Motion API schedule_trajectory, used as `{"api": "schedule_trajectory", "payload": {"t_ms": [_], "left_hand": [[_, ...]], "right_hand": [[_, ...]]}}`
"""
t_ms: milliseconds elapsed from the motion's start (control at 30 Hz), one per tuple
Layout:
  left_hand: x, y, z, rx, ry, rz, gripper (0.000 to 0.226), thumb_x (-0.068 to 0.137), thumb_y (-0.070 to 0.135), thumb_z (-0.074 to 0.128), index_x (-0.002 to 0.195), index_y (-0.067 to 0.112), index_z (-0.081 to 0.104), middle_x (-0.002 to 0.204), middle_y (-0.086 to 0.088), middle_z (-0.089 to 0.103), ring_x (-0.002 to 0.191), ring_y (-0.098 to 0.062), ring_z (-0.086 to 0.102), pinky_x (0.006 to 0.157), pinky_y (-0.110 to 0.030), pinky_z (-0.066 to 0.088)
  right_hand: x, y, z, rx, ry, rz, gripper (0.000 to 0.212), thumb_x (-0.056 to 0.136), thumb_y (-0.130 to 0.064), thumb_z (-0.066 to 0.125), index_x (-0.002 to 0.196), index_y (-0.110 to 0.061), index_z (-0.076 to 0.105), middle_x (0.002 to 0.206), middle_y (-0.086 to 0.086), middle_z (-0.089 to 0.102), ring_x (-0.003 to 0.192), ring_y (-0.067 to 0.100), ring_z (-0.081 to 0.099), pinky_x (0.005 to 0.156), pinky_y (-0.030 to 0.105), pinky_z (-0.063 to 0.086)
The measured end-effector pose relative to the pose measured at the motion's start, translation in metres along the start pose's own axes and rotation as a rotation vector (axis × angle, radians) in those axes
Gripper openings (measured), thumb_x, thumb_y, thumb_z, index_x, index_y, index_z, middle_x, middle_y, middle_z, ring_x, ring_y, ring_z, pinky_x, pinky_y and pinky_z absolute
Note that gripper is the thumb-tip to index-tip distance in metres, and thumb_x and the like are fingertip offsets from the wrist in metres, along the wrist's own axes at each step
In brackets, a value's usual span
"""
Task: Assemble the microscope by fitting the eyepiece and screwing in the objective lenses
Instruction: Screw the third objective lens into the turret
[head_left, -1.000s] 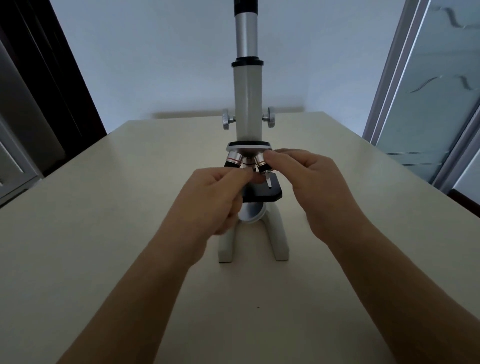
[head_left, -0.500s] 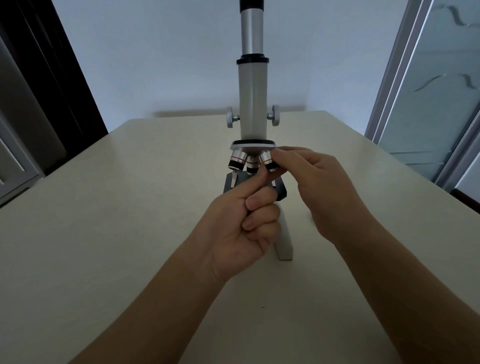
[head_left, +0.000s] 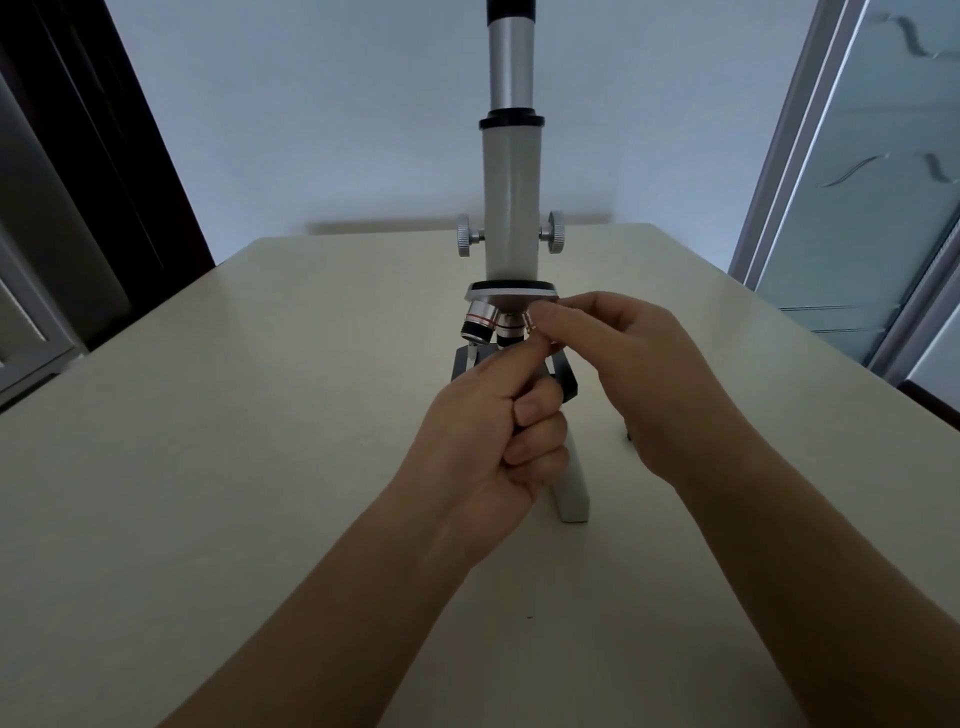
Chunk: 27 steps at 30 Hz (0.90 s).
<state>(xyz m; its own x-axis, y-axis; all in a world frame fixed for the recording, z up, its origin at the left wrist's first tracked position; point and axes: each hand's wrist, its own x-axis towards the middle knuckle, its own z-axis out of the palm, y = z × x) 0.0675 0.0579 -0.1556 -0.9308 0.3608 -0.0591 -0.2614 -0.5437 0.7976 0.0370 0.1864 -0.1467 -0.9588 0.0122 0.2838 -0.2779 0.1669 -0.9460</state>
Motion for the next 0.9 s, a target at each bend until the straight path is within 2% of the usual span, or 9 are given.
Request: {"api": "schedule_trajectory", "payload": {"t_ms": [67, 167, 267, 433, 567, 667, 767, 833, 900], "left_hand": [[-0.0005, 0.0, -0.001, -0.007, -0.013, -0.005, 0.01, 0.099, 0.028, 0.049, 0.099, 0.019, 0.052, 0.044, 0.007, 0.032, 0.029, -0.004, 0.023, 0.029, -0.016, 0.02], [-0.0014, 0.0004, -0.0022, -0.016, -0.032, -0.013, 0.019, 0.101, 0.029, 0.046, 0.088, 0.018, 0.055, 0.045, 0.007, 0.031, 0.029, -0.004, 0.023, 0.03, -0.016, 0.019], [-0.0012, -0.0003, -0.0028, -0.02, -0.035, -0.007, 0.017, 0.102, 0.028, 0.045, 0.092, 0.017, 0.055, 0.045, 0.007, 0.031, 0.03, -0.004, 0.022, 0.03, -0.016, 0.02], [-0.0005, -0.0024, -0.004, -0.019, -0.045, -0.004, 0.016, 0.103, 0.028, 0.042, 0.115, 0.019, 0.047, 0.044, 0.007, 0.032, 0.03, -0.004, 0.023, 0.029, -0.017, 0.02], [0.0002, -0.004, -0.0033, -0.019, -0.038, -0.003, 0.017, 0.103, 0.029, 0.043, 0.114, 0.019, 0.05, 0.043, 0.008, 0.032, 0.03, -0.004, 0.023, 0.03, -0.017, 0.019], [-0.0002, -0.0046, -0.0026, -0.006, -0.021, -0.005, 0.018, 0.102, 0.031, 0.046, 0.104, 0.019, 0.059, 0.044, 0.008, 0.032, 0.03, -0.004, 0.023, 0.03, -0.017, 0.019], [-0.0001, -0.0061, -0.0022, 0.047, -0.001, 0.017, 0.022, 0.101, 0.032, 0.049, 0.088, 0.021, 0.063, 0.045, 0.007, 0.031, 0.031, -0.005, 0.022, 0.032, -0.017, 0.018], [0.0003, -0.0073, -0.0027, 0.089, 0.02, 0.034, 0.025, 0.1, 0.034, 0.051, 0.081, 0.021, 0.059, 0.047, 0.005, 0.031, 0.032, -0.006, 0.021, 0.033, -0.018, 0.017], [0.0002, -0.0084, -0.0031, 0.116, 0.032, 0.045, 0.027, 0.1, 0.035, 0.052, 0.078, 0.02, 0.055, 0.047, 0.005, 0.032, 0.033, -0.007, 0.021, 0.034, -0.018, 0.017]], "right_hand": [[0.0003, 0.0016, -0.0003, 0.067, -0.022, 0.008, 0.017, 0.086, -0.033, 0.071, 0.084, -0.018, 0.079, 0.079, -0.009, 0.077, 0.07, -0.006, 0.066, 0.059, 0.005, 0.046], [-0.0001, 0.003, -0.0006, 0.111, -0.036, 0.005, 0.017, 0.087, -0.032, 0.069, 0.084, -0.02, 0.08, 0.079, -0.01, 0.077, 0.073, -0.005, 0.066, 0.061, 0.005, 0.046], [-0.0003, 0.0041, 0.0009, 0.128, -0.037, 0.016, 0.018, 0.087, -0.033, 0.069, 0.084, -0.02, 0.08, 0.078, -0.009, 0.077, 0.073, -0.003, 0.067, 0.061, 0.007, 0.048], [-0.0005, 0.0055, 0.0019, 0.124, -0.038, 0.031, 0.028, 0.081, -0.043, 0.064, 0.084, -0.021, 0.08, 0.084, 0.0, 0.077, 0.081, 0.004, 0.068, 0.081, 0.026, 0.053], [-0.0026, 0.0035, 0.0025, 0.128, -0.038, 0.043, 0.028, 0.085, -0.042, 0.059, 0.08, -0.026, 0.081, 0.081, -0.005, 0.077, 0.084, 0.006, 0.068, 0.09, 0.035, 0.051], [-0.003, 0.0034, 0.0021, 0.101, -0.016, 0.032, 0.027, 0.091, -0.039, 0.06, 0.082, -0.024, 0.081, 0.081, -0.003, 0.077, 0.079, 0.002, 0.066, 0.081, 0.024, 0.051], [-0.0032, 0.0035, 0.0024, 0.068, 0.005, -0.007, 0.027, 0.091, -0.038, 0.065, 0.085, -0.015, 0.077, 0.08, 0.002, 0.075, 0.068, -0.001, 0.062, 0.057, 0.008, 0.048], [-0.0022, 0.0041, 0.0034, 0.078, 0.012, -0.03, 0.022, 0.089, -0.036, 0.069, 0.086, -0.014, 0.074, 0.069, -0.012, 0.072, 0.059, -0.007, 0.061, 0.051, 0.006, 0.045], [-0.0009, 0.006, 0.0034, 0.079, 0.009, -0.042, 0.019, 0.089, -0.033, 0.07, 0.088, -0.015, 0.074, 0.068, -0.017, 0.07, 0.059, -0.009, 0.061, 0.052, 0.005, 0.044]]}}
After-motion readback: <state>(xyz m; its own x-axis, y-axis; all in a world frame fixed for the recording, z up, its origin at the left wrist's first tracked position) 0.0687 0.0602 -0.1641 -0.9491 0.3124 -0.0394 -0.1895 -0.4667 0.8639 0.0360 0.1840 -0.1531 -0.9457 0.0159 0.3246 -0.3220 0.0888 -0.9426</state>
